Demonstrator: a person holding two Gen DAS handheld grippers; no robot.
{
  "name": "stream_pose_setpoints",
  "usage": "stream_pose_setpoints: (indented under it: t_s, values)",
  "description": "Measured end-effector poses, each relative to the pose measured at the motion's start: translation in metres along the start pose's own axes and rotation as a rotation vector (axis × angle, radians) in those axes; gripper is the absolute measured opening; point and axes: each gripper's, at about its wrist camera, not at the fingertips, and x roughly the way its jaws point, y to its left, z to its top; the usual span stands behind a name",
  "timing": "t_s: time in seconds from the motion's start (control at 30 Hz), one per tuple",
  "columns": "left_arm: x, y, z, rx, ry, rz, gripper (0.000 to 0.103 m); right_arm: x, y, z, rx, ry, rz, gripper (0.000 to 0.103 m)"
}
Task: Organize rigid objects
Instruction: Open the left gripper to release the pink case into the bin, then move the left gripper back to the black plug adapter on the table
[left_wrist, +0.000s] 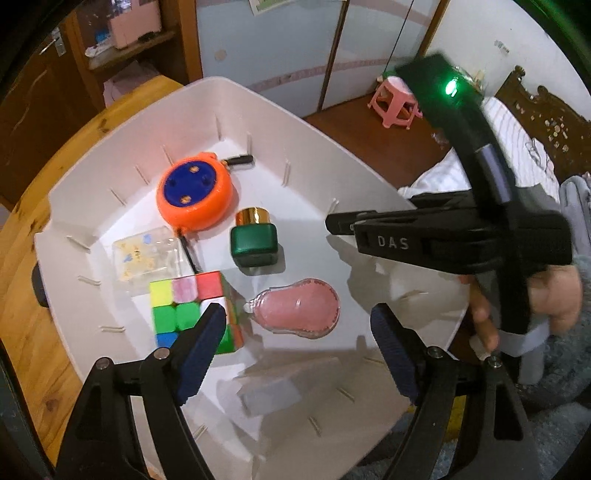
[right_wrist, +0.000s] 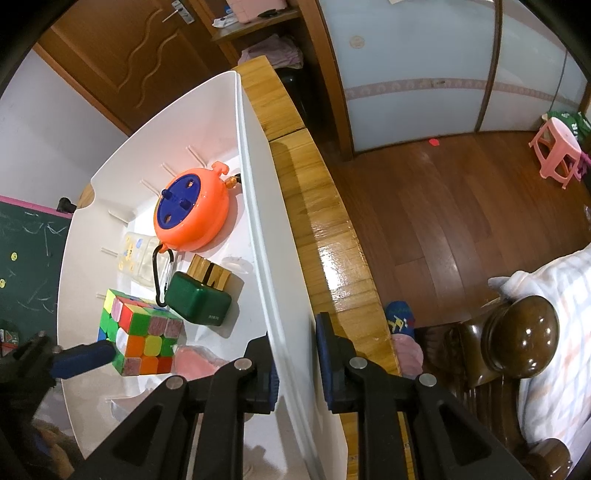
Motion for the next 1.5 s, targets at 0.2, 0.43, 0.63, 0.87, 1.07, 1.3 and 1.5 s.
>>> stream_pose_setpoints:
  t_s: [0.2,0.43,0.63,0.87,1.07,1.3,1.5]
  values:
    - [-0.022,0.007,-0.009,-0.016,-0.052,0.003,0.083,0.000,-0.001,0.000,0.008,0.001,0.005,0.019]
    - [-0.041,0.018,-0.023,-0.040,-0.091,0.028,0.084,0.001,-0.003,0.001,0.016,0.003,0.009,0.019]
    - [-0.066,0.044,-0.038,-0.103,-0.140,0.072,0.084,0.001,-0.006,0.002,0.033,0.005,0.016,0.019]
    - [-0.111,0.095,-0.058,-0.211,-0.221,0.183,0.084,0.003,-0.007,0.002,0.043,0.015,0.009,0.019]
    - [-0.143,0.135,-0.067,-0.281,-0.281,0.306,0.084,0.004,-0.009,0.002,0.054,0.013,0.006,0.019]
    - [-0.139,0.185,-0.064,-0.310,-0.256,0.423,0.084,0.003,-0.010,0.001,0.059,0.013,0.009,0.019]
    - [-0.086,0.231,-0.054,-0.348,-0.139,0.413,0.084,0.002,-0.006,0.000,0.058,0.015,-0.017,0.019]
